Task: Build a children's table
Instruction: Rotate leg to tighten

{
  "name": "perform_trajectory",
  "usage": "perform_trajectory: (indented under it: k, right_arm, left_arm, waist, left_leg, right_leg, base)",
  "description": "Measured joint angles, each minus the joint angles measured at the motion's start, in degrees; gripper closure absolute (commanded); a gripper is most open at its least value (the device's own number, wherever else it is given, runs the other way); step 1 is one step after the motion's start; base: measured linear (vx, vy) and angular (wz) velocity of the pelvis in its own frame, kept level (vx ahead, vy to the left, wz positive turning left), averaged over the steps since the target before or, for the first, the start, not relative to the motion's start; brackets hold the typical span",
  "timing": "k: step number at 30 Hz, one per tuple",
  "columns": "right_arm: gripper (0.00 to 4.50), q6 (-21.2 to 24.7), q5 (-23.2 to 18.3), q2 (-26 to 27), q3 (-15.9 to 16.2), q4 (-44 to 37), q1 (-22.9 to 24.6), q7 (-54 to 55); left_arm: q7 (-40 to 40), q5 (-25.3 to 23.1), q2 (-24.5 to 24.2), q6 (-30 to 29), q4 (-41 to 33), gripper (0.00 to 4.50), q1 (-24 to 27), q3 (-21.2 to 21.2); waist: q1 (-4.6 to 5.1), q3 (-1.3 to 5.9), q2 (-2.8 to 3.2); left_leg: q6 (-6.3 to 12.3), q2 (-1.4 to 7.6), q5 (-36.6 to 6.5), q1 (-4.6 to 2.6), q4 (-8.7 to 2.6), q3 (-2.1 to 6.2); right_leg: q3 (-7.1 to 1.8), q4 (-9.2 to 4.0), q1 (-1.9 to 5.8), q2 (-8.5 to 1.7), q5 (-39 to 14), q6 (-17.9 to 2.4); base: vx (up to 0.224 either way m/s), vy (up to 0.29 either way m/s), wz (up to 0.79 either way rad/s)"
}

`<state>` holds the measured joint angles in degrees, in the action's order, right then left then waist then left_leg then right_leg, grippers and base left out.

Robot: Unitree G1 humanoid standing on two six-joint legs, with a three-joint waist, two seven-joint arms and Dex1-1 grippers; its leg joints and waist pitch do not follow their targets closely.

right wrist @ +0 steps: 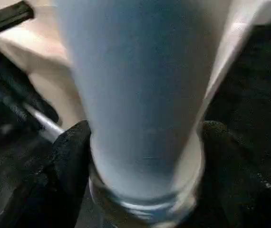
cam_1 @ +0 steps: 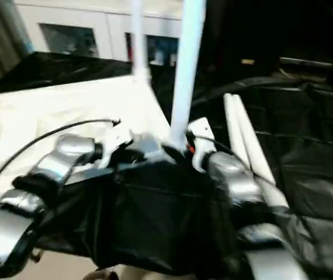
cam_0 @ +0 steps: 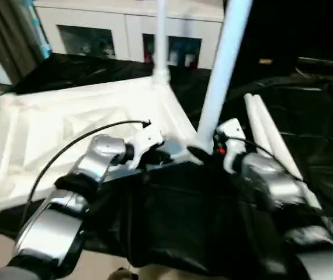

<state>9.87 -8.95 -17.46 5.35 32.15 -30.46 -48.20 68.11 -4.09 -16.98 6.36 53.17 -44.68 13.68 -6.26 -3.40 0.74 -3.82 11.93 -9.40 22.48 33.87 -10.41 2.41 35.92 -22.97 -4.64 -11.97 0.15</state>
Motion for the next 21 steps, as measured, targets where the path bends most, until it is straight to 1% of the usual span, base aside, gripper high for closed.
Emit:
perform_trajectory:
  k: [6, 9, 10, 13, 14, 15, 21]
  right_arm:
    - [0.86, 1.5, -0.7, -3.0, 1.8, -2.8, 1.1, -6.4]
    - [0.86, 2.5, -1.3, -3.4, 1.8, -2.9, 1.1, -7.6]
    - [1.10, 2.6, -1.4, -3.5, 1.8, -2.9, 1.1, -7.8]
    - [1.22, 2.6, -1.5, -3.5, 1.9, -2.9, 1.1, -8.6]
    - [1.34, 2.6, -1.5, -3.4, 1.9, -2.9, 1.1, -8.7]
    - [1.56, 2.6, -1.5, -3.4, 1.9, -2.9, 1.1, -8.8]
    - [1.75, 2.4, -1.4, -2.5, 1.8, -2.7, 1.3, -7.0]
  left_arm:
    - [4.3, 0.6, -1.0, 0.2, -3.0, 4.50, 1.9, 0.3]
    - [4.7, 0.7, -1.1, 0.2, -3.2, 4.50, 2.0, 0.3]
    - [4.7, 0.7, -1.2, 0.2, -3.3, 4.50, 2.0, 0.3]
    - [4.8, 0.7, -1.2, 0.2, -3.3, 4.50, 2.1, 0.3]
    - [4.8, 0.7, -1.2, 0.2, -3.4, 4.50, 2.1, 0.3]
    - [4.8, 0.7, -1.2, 0.2, -3.4, 4.50, 2.1, 0.3]
    - [3.8, 0.6, -1.3, -0.1, -3.4, 4.50, 2.2, 0.3]
  waist:
    - [-0.34, -0.01, 0.06]
    - [-0.34, -0.01, 0.05]
    - [-0.33, -0.01, 0.05]
    - [-0.33, -0.01, 0.06]
    - [-0.33, -0.01, 0.06]
    - [-0.32, -0.01, 0.05]
    - [-0.17, -0.01, 0.05]
  left_leg:
    - [-0.01, -0.01, 0.0, -0.01, 0.01, -0.01]
    - [-0.01, -0.01, 0.0, -0.01, 0.01, -0.01]
    - [-0.01, -0.01, 0.0, -0.01, 0.01, -0.01]
    - [-0.01, -0.01, 0.0, -0.01, 0.01, -0.01]
    - [-0.01, -0.01, 0.0, -0.01, 0.01, -0.01]
    - [-0.01, -0.01, 0.0, -0.01, 0.02, -0.01]
    - [-0.01, -0.01, 0.0, -0.03, 0.02, -0.01]
  right_leg:
    - [-0.02, 0.00, 0.02, -0.01, 0.0, 0.0]
    - [-0.02, 0.00, 0.02, -0.01, 0.0, 0.0]
    - [-0.02, 0.00, 0.02, -0.01, 0.0, 0.0]
    - [-0.02, 0.00, 0.01, -0.01, 0.0, 0.0]
    - [-0.02, 0.00, 0.01, -0.01, 0.0, 0.0]
    - [-0.02, 0.00, 0.01, -0.01, 0.0, 0.0]
    - [-0.03, 0.04, 0.01, -0.01, 0.0, 0.0]
  base:
    - [0.000, 0.000, 0.00]
    - [0.000, 0.000, 0.00]
    - [0.000, 0.000, 0.00]
    - [0.000, 0.000, 0.00]
    - [0.000, 0.000, 0.00]
    - [0.000, 0.000, 0.00]
    - [0.000, 0.000, 0.00]
